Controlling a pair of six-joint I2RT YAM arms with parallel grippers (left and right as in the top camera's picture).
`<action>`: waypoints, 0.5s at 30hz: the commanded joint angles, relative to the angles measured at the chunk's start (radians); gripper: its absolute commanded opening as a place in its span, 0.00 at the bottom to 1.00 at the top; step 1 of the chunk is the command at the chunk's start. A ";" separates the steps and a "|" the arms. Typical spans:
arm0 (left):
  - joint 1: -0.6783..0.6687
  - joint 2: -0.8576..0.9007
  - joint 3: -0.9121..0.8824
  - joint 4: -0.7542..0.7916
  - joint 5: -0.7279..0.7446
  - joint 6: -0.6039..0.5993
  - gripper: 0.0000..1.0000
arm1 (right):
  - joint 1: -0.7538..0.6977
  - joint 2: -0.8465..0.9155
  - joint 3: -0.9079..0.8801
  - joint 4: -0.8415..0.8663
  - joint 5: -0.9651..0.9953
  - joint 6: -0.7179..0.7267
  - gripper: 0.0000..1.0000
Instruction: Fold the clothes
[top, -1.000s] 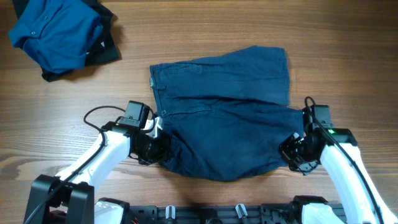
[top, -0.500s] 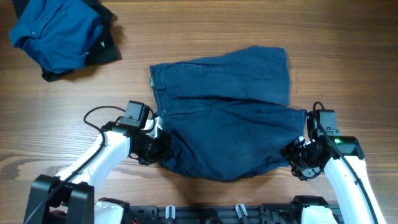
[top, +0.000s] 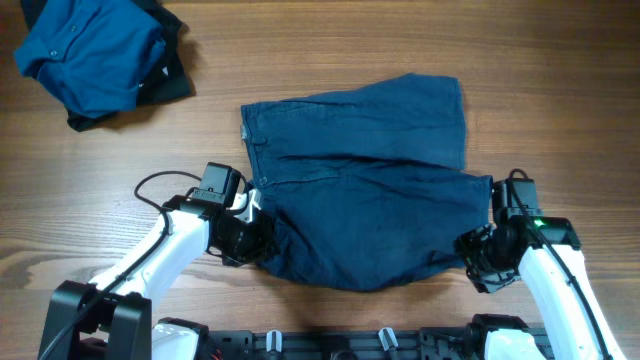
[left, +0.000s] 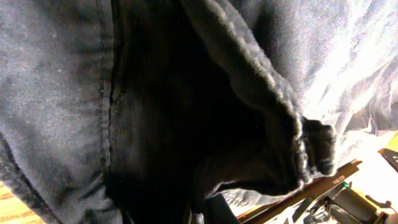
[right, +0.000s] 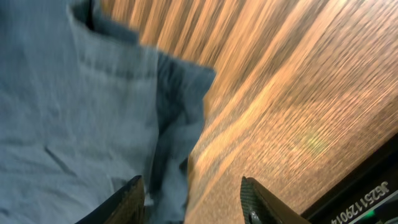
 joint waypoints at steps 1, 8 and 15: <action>-0.003 0.008 0.011 0.000 -0.010 0.010 0.06 | -0.059 0.029 -0.008 0.011 0.071 0.014 0.51; -0.003 0.008 0.011 0.000 -0.010 0.012 0.06 | -0.125 0.117 -0.008 0.055 0.080 0.014 0.51; -0.003 0.008 0.011 0.000 -0.010 0.012 0.06 | -0.126 0.200 -0.008 0.129 0.085 -0.028 0.51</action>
